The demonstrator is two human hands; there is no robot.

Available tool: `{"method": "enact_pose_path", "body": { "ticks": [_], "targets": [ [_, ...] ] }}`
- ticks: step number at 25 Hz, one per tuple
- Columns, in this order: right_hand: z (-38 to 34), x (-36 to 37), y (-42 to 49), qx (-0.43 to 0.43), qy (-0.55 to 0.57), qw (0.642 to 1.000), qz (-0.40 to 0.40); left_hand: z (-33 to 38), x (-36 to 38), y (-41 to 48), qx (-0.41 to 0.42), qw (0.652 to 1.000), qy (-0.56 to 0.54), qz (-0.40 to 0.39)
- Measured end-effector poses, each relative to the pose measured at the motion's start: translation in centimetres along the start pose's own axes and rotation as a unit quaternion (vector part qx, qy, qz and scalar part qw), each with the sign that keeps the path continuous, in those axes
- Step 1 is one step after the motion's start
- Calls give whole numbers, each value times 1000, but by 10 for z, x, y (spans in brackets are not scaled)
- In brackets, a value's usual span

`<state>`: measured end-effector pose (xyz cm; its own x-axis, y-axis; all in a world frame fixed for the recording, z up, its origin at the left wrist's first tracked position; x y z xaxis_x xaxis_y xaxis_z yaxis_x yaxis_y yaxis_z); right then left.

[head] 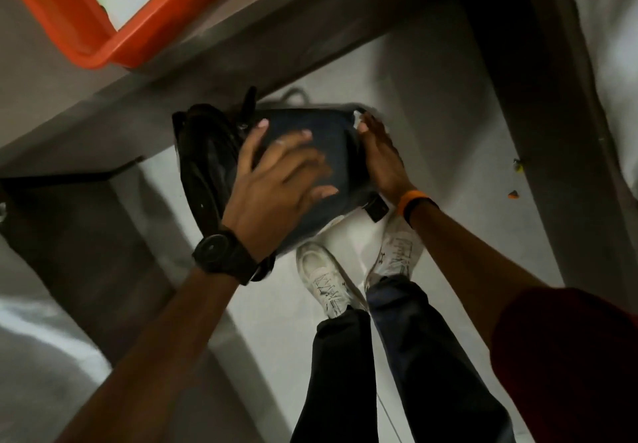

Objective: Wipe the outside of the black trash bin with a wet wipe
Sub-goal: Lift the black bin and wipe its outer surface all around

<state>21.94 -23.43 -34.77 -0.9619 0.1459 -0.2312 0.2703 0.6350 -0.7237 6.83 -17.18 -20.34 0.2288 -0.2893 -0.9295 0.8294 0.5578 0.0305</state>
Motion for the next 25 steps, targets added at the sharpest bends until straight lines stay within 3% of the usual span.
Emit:
{"method": "enact_pose_path", "body": {
  "ticks": [3,5,8,10,11,13,14,15,18,21,25],
  "targets": [
    [-5,11,-18,-30,33,999,-15,14,-9,11,28,996,-28,80],
    [-18,33,-57,-125,40,990,-47,14,-18,27,13,993,-59,105],
    [-31,60,-100,-273,-2,957,-95,5,-18,51,-85,983,-114,118],
    [-16,46,-73,-230,-4,971,-64,-9,-20,57,-134,955,-230,130],
    [-5,31,-52,-153,26,987,-35,-11,-19,58,-95,958,-247,110],
    [15,0,-13,-10,98,995,7,7,-14,52,96,984,-149,17],
    [18,-9,-4,18,115,993,13,19,-7,46,181,980,-79,-27],
    [14,-11,-1,15,111,994,7,24,-3,45,213,976,-26,-45],
    [-15,9,-30,-88,101,991,-17,21,2,68,153,988,17,-26],
    [-23,28,-77,-159,167,972,-56,17,3,81,74,996,28,-31],
    [-14,12,-56,-175,81,978,-81,10,1,63,-31,998,35,-31]
  ]
}}
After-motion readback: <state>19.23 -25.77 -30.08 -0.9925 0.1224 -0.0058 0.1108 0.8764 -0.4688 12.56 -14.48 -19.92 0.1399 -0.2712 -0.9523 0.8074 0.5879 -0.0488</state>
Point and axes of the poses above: each hand's wrist, its own y-axis towards the middle knuckle, its own x-axis out of the palm, z = x × y, the point moved 7 cm from there along y, towards the middle knuckle, and after that the axes turned 2 degrees about -z, right-handed, at the moved point
